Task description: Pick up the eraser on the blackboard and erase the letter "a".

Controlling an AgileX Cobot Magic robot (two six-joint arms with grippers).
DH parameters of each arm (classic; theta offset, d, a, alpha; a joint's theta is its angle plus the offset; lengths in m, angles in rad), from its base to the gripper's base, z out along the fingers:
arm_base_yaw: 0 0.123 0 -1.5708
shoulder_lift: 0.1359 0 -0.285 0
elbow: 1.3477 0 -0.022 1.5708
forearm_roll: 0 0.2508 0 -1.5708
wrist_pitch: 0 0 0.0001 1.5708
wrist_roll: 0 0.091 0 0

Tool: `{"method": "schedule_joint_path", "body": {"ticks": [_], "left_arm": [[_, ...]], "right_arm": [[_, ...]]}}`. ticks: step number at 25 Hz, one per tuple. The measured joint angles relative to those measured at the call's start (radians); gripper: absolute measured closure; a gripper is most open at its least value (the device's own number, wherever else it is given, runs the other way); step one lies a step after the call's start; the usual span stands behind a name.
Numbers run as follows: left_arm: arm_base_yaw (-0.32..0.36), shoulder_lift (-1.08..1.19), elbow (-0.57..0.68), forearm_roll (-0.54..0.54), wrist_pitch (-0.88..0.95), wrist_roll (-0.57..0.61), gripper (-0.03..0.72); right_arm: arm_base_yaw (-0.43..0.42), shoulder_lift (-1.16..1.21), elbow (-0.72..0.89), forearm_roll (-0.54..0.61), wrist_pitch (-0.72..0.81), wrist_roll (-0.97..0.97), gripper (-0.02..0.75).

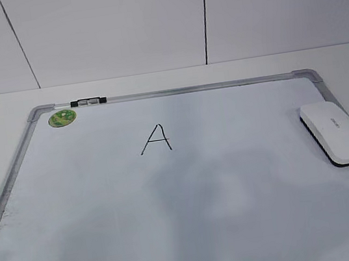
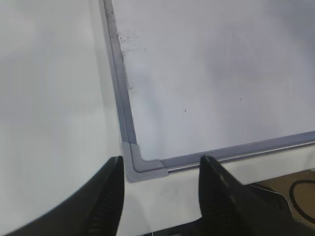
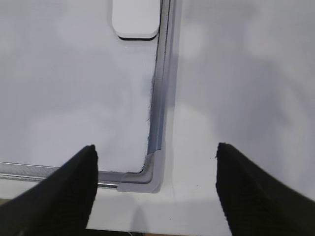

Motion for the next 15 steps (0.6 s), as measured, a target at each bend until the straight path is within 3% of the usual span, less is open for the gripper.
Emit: {"method": "schedule_joint_path", "body": {"ticks": [4, 15], "left_arm": [[0.0, -0.104, 0.065, 0.0, -0.019, 0.0, 0.316], [0.0, -0.177, 0.07, 0.056, -0.04, 0.0, 0.317]], "right_arm": [[0.0, -0.083, 0.04, -0.032, -0.006, 0.0, 0.145], [0.0, -0.116, 0.089, -0.044, 0.0, 0.0, 0.145]]}}
